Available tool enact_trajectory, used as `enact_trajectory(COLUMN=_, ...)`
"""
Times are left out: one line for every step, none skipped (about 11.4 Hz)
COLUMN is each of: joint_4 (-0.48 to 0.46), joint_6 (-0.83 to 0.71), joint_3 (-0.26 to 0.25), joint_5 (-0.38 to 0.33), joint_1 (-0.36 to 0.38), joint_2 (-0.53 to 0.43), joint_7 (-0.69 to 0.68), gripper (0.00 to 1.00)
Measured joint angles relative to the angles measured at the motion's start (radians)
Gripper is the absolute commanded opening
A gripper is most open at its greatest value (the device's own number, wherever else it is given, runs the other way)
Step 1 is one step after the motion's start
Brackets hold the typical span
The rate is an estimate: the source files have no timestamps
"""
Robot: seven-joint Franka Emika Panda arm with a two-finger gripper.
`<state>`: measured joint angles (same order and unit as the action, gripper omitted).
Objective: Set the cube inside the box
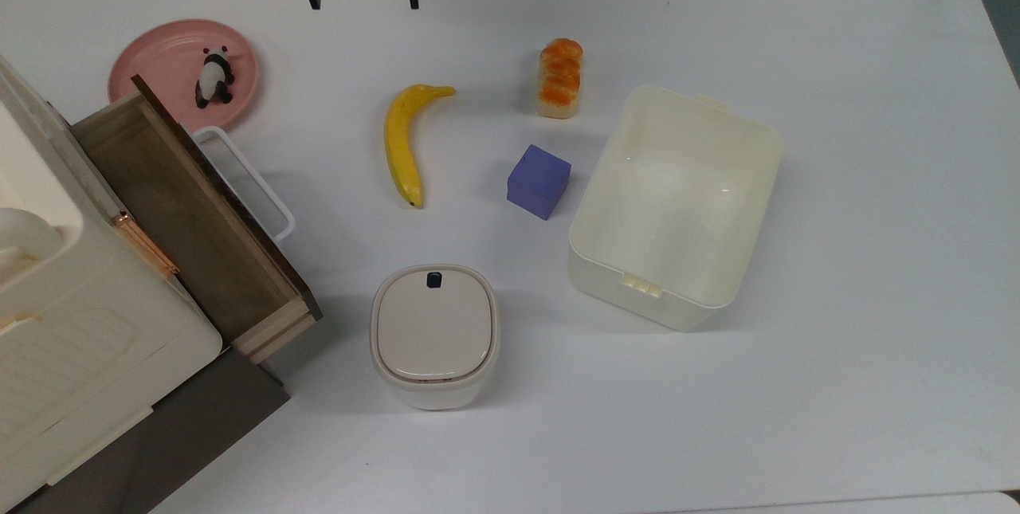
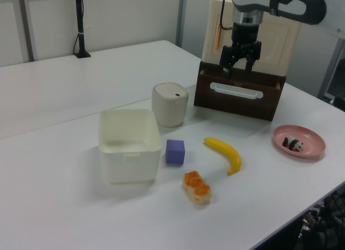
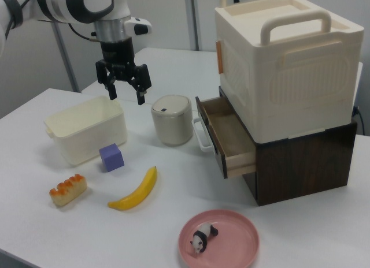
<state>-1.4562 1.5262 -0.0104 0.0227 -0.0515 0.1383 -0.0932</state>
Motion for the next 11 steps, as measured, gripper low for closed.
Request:
enact_trajectory(joint_4=0.0, joint_6=0.0, joint_3=0.0, joint_5=0.0, joint_1=0.0, joint_2=0.0, joint_7=0.0, gripper=1.0)
enact_trajectory(joint_4=-0.002, joint_6=0.0, joint_3=0.0, joint_5=0.0, joint_1=-0.001, joint_2=0.004, joint_7=0.0, gripper=1.0)
enact_trajectory(joint_4=-0.002, joint_6=0.003, joint_3=0.0, joint_5=0.0, joint_1=-0.002, joint_2=0.014, joint_7=0.0, gripper=1.0)
enact_trajectory(joint_4=-0.002, joint_6=0.006, joint_3=0.0, joint_5=0.0, joint_1=-0.004, joint_2=0.022, joint_7=0.0, gripper=1.0)
enact_trajectory(joint_4=-0.002, joint_6=0.009, joint_3=0.0, joint_5=0.0, joint_1=-0.006, joint_2=0.028, joint_7=0.0, gripper=1.0)
enact_trajectory(joint_4=-0.002, joint_6=0.009, joint_3=0.0, joint_5=0.001, joint_1=-0.01, joint_2=0.03, joint_7=0.0, gripper=1.0)
enact_trajectory(joint_4=-0.001, joint_6=0.009, joint_3=0.0, joint_5=0.001, joint_1=-0.017, joint_2=0.03, joint_7=0.0, gripper=1.0)
enact_trajectory(joint_4=-0.001, joint_6=0.009, joint_3=0.0, joint_5=0.001, joint_1=-0.025, joint_2=0.03, joint_7=0.0, gripper=1.0)
enact_trajectory(joint_4=-0.001, joint_6=0.009, joint_3=0.0, joint_5=0.001, joint_1=-0.03, joint_2=0.03, joint_7=0.0, gripper=1.0)
enact_trajectory(joint_4=-0.001, joint_6=0.009, joint_3=0.0, joint_5=0.001, joint_1=-0.032, joint_2=0.03, joint_7=0.0, gripper=1.0)
enact_trajectory(joint_4=0.0, joint_6=0.009, joint_3=0.0, joint_5=0.0, joint_1=-0.032, joint_2=0.029, joint_7=0.0, gripper=1.0)
